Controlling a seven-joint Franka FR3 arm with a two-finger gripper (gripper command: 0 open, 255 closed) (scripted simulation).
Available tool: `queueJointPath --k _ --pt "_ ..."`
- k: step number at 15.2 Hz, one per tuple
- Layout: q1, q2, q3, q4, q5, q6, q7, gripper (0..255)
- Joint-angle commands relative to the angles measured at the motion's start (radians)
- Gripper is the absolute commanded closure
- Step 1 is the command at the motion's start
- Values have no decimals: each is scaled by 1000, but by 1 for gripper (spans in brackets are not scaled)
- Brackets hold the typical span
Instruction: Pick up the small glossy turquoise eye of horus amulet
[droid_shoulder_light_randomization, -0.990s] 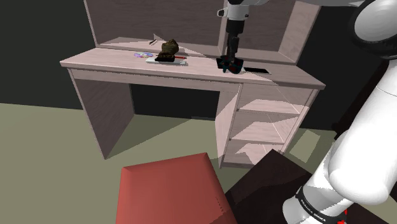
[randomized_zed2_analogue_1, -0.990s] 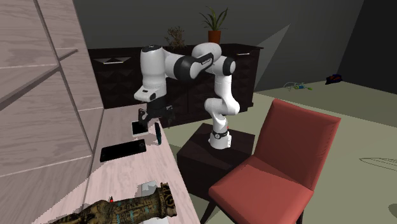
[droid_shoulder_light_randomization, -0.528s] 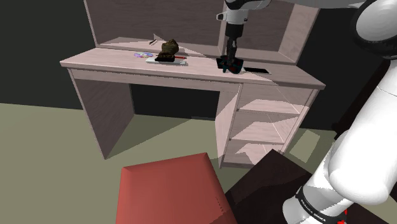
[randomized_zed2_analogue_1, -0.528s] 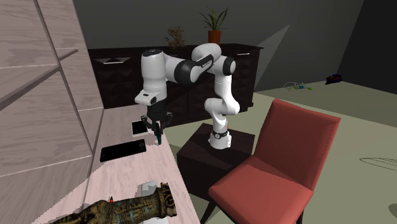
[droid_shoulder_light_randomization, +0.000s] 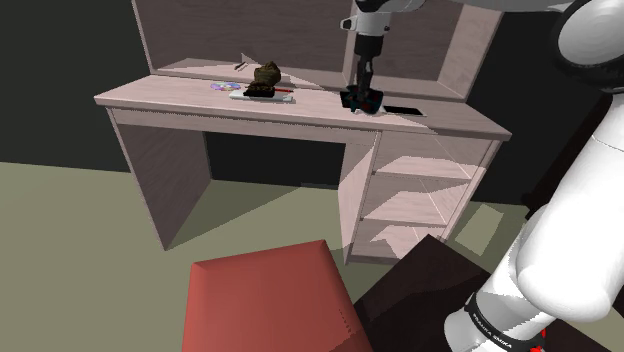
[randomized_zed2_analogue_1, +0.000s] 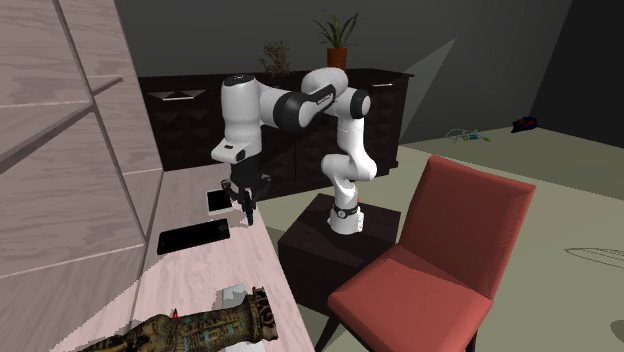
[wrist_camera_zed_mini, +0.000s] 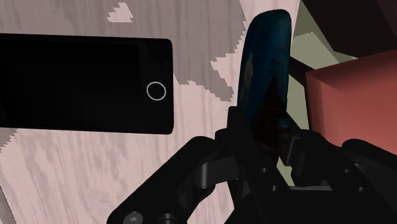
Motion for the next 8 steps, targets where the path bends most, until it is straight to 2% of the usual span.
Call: queueJointPath --k 1,8 --pt "0 5 0 31 1 -26 -1 255" --pt "-4 34 -3 163 10 -130 -10 255"
